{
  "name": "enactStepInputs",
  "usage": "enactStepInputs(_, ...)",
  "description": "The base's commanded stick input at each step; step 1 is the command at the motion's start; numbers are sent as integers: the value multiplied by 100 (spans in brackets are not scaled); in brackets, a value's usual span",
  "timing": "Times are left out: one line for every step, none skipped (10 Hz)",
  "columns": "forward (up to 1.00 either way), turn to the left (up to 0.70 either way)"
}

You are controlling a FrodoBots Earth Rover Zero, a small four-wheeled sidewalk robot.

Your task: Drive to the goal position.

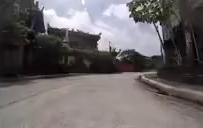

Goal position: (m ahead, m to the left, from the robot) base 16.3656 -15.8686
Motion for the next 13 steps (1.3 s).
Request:
enactStepInputs(50, 1)
enactStepInputs(50, 1)
enactStepInputs(50, 1)
enactStepInputs(50, 1)
enactStepInputs(50, 1)
enactStepInputs(50, 1)
enactStepInputs(50, 1)
enactStepInputs(50, 1)
enactStepInputs(50, 1)
enactStepInputs(50, 1)
enactStepInputs(50, 1)
enactStepInputs(50, 1)
enactStepInputs(50, 1)
